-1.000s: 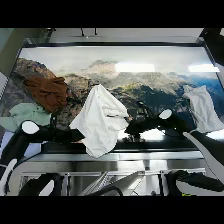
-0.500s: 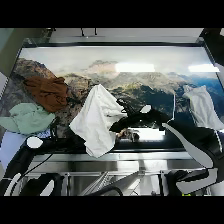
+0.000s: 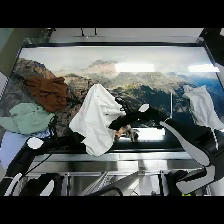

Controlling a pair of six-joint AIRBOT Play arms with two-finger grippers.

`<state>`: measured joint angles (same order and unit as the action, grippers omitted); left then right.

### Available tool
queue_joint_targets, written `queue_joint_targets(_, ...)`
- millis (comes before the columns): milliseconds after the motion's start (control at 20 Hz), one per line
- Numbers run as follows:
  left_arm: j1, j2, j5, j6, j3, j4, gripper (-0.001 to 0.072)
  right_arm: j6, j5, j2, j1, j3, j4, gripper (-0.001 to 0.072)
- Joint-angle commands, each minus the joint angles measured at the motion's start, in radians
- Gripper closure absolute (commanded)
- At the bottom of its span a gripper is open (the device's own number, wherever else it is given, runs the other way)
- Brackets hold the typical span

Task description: Fold the shirts.

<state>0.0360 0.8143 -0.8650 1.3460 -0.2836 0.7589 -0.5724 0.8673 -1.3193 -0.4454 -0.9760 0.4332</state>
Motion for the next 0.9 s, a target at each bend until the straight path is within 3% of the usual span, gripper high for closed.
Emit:
queue_joint_targets(0, 0.001, 0.079, 0.022, -0.033, 0.0, -0.03, 0.0115, 0.001, -0.004, -0.001, -0.001, -0.002, 0.0, 0.0282)
queue_joint_targets(200, 0.001, 0.212, 0.039, -0.262, -0.067, -0.278, 0.0117, 0.001, 0.004, 0.006, 0.001, -0.002, 0.0, 0.0282)
queue_joint_targets(250, 0.0, 0.243, 0.038, -0.269, -0.095, -0.282, 0.0211, 0.0, 0.004, 0.011, 0.005, -0.002, 0.0, 0.0281)
queue_joint_targets(300, 0.0, 0.272, 0.032, -0.282, -0.118, -0.28, 0.0509, -0.002, 0.004, 0.016, 0.011, -0.002, 0.001, 0.0281)
queue_joint_targets(350, 0.001, 0.302, 0.022, -0.303, -0.137, -0.281, 0.0694, -0.003, 0.005, 0.023, 0.023, -0.002, 0.0, 0.0281)
queue_joint_targets(850, 0.0, 0.389, -0.023, -0.333, -0.179, -0.28, 0.0693, -0.002, 0.135, 0.096, 0.187, -0.001, 0.042, 0.027)
